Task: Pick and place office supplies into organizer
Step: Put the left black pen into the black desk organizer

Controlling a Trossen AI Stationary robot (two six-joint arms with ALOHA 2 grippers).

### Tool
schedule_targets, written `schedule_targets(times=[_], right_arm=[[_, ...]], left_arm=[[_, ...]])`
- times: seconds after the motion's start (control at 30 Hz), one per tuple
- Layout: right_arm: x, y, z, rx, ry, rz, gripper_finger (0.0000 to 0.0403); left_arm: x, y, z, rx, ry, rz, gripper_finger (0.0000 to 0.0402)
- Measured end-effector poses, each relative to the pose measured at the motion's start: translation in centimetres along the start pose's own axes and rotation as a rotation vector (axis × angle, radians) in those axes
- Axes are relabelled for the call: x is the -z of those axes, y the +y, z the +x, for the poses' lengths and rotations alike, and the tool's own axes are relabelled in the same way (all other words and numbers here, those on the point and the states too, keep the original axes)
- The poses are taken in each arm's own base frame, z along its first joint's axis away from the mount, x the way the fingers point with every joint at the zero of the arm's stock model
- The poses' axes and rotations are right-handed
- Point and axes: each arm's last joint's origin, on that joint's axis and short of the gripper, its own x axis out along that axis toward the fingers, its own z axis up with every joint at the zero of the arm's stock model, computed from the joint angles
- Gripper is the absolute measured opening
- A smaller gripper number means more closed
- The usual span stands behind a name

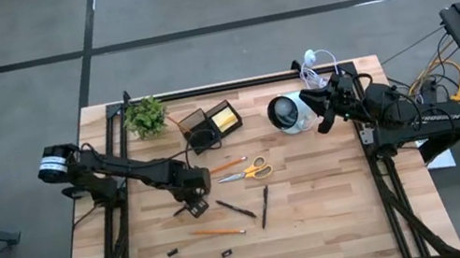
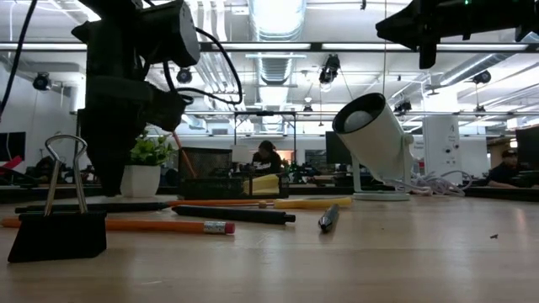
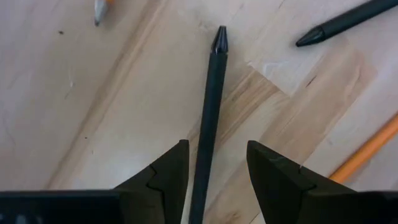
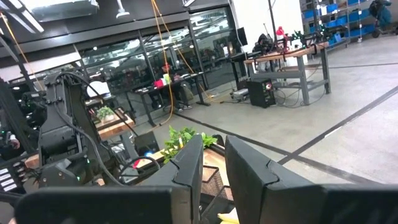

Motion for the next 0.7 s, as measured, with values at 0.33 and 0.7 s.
schedule_targets(times=[0.33, 0.7], right_arm=[[0.08, -0.02, 0.02, 0.003, 0.008, -0.010, 0.0059], [0.09, -0.02, 0.02, 0.004, 0.008, -0.010, 0.0059]], left_arm=[[0.65, 0.72, 0.75, -0.033, 0.022, -0.013, 0.0146], [0.48, 0.28, 0.47, -0.041, -0.010, -0.027, 0.0146]])
